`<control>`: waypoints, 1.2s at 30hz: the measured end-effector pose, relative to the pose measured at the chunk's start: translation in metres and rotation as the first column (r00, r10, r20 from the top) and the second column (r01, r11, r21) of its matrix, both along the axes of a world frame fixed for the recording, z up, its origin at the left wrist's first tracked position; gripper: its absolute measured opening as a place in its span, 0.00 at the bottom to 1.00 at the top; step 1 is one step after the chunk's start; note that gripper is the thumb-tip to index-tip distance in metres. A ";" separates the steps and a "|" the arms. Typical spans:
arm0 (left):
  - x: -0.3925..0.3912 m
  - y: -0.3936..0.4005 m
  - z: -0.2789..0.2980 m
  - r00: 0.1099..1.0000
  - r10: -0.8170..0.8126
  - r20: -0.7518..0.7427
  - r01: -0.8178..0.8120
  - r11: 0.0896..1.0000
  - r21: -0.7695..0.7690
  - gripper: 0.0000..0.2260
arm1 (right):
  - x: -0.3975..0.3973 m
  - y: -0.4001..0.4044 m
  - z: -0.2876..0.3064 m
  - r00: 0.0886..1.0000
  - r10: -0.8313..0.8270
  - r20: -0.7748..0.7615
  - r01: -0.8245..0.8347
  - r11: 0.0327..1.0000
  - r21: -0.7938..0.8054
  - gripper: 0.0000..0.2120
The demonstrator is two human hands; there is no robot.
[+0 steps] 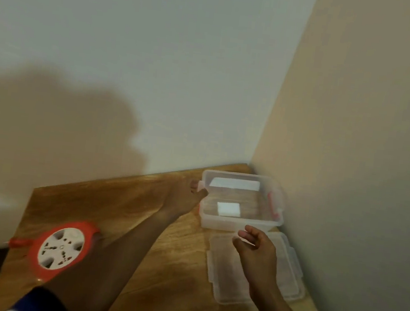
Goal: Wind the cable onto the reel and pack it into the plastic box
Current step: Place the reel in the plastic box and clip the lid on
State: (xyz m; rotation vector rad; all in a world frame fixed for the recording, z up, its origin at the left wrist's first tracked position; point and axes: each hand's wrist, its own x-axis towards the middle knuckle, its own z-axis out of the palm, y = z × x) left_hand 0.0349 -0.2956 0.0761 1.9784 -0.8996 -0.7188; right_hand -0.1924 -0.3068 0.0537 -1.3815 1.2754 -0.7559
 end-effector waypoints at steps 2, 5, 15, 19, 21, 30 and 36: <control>-0.014 -0.014 -0.002 1.000 -0.009 0.027 0.008 0.999 0.045 0.25 | -0.026 -0.012 -0.005 0.998 -0.057 -0.030 0.057 0.998 0.001 0.18; -0.027 -0.027 -0.006 0.997 0.020 0.079 -0.023 0.999 0.037 0.21 | -0.059 -0.029 -0.016 0.989 -0.127 -0.073 0.130 0.991 0.032 0.19; -0.036 -0.033 -0.034 0.977 0.167 -0.133 -0.151 0.981 0.122 0.27 | -0.108 -0.072 -0.056 0.822 0.023 -0.569 -0.020 1.000 0.011 0.24; -0.031 -0.030 -0.046 0.939 0.256 -0.229 -0.207 0.954 0.218 0.25 | -0.108 -0.083 -0.063 0.739 0.105 -0.666 -0.082 0.994 0.065 0.26; -0.030 -0.031 -0.047 0.934 0.266 -0.238 -0.216 0.953 0.214 0.22 | -0.110 -0.085 -0.064 0.706 0.108 -0.700 -0.088 0.994 0.065 0.23; -0.004 -0.020 -0.033 0.911 0.297 -0.286 -0.251 0.950 0.187 0.20 | -0.087 -0.078 -0.042 0.974 0.039 -0.222 -0.010 0.992 0.129 0.08; 0.059 0.021 -0.004 0.909 0.394 -0.138 -0.376 0.916 0.141 0.19 | -0.027 -0.051 -0.020 0.984 0.179 -0.010 -0.171 0.954 0.246 0.11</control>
